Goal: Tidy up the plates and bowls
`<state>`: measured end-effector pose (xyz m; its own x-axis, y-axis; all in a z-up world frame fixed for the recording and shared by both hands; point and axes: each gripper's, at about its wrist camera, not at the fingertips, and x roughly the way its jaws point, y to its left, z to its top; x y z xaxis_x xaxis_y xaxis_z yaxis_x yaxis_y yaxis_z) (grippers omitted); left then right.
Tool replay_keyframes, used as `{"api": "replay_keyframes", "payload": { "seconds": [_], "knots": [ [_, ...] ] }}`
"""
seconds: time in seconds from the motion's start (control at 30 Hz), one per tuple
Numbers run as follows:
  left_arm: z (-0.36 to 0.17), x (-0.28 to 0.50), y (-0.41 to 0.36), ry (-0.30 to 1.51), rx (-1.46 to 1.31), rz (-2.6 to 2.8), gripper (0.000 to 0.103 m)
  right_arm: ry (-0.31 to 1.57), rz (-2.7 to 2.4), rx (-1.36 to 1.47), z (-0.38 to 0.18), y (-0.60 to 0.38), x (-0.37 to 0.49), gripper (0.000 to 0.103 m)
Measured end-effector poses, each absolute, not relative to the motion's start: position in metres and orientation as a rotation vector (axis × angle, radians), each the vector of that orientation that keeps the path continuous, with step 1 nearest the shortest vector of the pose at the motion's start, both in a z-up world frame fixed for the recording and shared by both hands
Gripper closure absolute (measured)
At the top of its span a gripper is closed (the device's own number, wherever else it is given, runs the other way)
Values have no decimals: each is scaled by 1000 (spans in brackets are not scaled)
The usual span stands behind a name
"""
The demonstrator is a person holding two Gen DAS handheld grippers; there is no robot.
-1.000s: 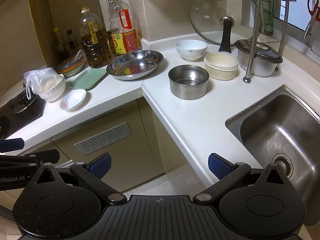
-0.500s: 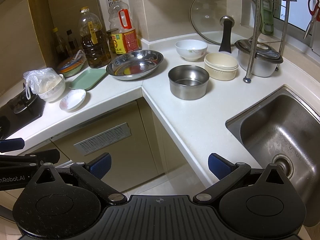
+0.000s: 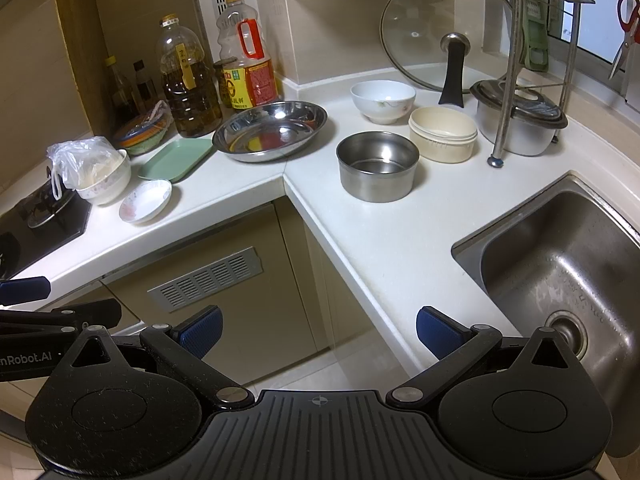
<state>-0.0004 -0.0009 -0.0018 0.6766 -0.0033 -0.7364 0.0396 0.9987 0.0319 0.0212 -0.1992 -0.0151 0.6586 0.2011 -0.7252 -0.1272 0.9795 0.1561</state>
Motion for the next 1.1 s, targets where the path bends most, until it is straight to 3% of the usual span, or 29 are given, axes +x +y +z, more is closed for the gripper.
{"api": "replay_keyframes", "payload": {
  "seconds": [1.1],
  "knots": [
    [-16,19,-17,867,-68,127,10,889,387,80,-43,-211,58,0]
  ]
}}
